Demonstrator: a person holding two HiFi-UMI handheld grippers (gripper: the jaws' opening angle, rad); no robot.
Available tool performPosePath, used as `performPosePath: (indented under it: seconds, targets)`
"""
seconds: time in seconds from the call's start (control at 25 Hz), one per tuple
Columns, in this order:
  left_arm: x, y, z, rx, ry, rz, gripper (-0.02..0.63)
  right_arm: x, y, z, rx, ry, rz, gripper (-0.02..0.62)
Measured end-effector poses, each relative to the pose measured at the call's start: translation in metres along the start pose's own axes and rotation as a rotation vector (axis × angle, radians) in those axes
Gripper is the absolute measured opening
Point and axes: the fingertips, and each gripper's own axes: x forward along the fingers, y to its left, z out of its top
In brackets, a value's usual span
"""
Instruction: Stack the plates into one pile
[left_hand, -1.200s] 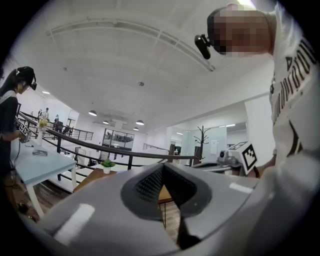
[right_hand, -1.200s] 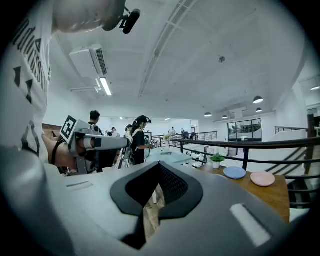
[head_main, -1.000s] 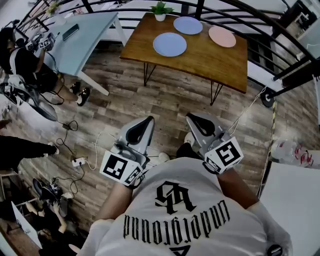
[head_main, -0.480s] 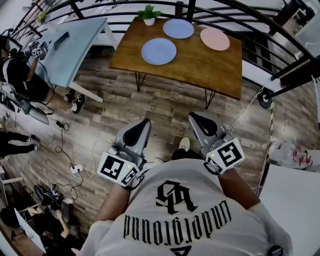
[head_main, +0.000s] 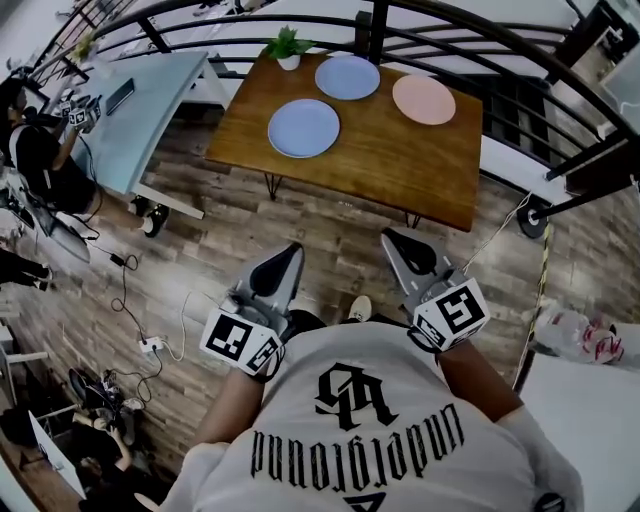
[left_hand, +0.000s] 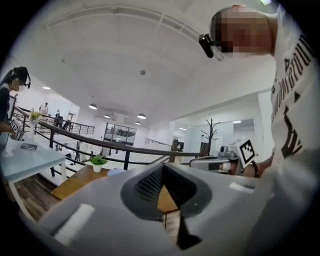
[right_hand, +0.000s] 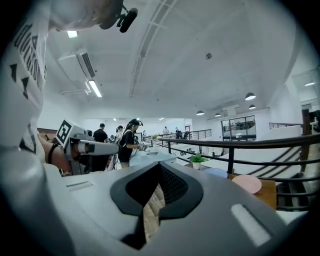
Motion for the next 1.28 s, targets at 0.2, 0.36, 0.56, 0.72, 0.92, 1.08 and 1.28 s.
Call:
performPosePath:
  seconds: [0.2, 0.36, 0.56, 0.72, 0.92, 1.08, 1.28]
  targets:
    - [0.044, 0.030, -0.009, -0.013, 0.015, 0.014, 0.046, 0.037, -0.039, -0.006, 0.016, -0.016, 0.030, 0.000]
    - [0.045, 0.042, 0.002, -0.018, 0.002, -0.001, 0.046, 0.048, -0.032, 0.008, -0.006, -0.004, 0.034, 0.000]
    - [0.064, 0.078, 0.007, -0.027, -0.005, -0.039, 0.046, 0.079, -0.039, 0.016, -0.044, 0.012, -0.001, 0.000]
    - [0.085, 0.121, 0.010, -0.041, 0.005, -0.065, 0.046, 0.120, -0.045, 0.019, -0.107, 0.037, -0.015, 0.000]
    - [0.096, 0.176, 0.024, -0.035, 0.004, -0.107, 0.046, 0.176, -0.047, 0.031, -0.110, 0.032, -0.046, 0.000]
    - [0.098, 0.225, 0.041, -0.015, -0.002, -0.130, 0.046, 0.223, -0.046, 0.043, -0.106, 0.035, -0.072, 0.000]
    - [0.098, 0.268, 0.055, -0.019, 0.003, -0.161, 0.046, 0.262, -0.045, 0.055, -0.064, 0.024, -0.112, 0.000]
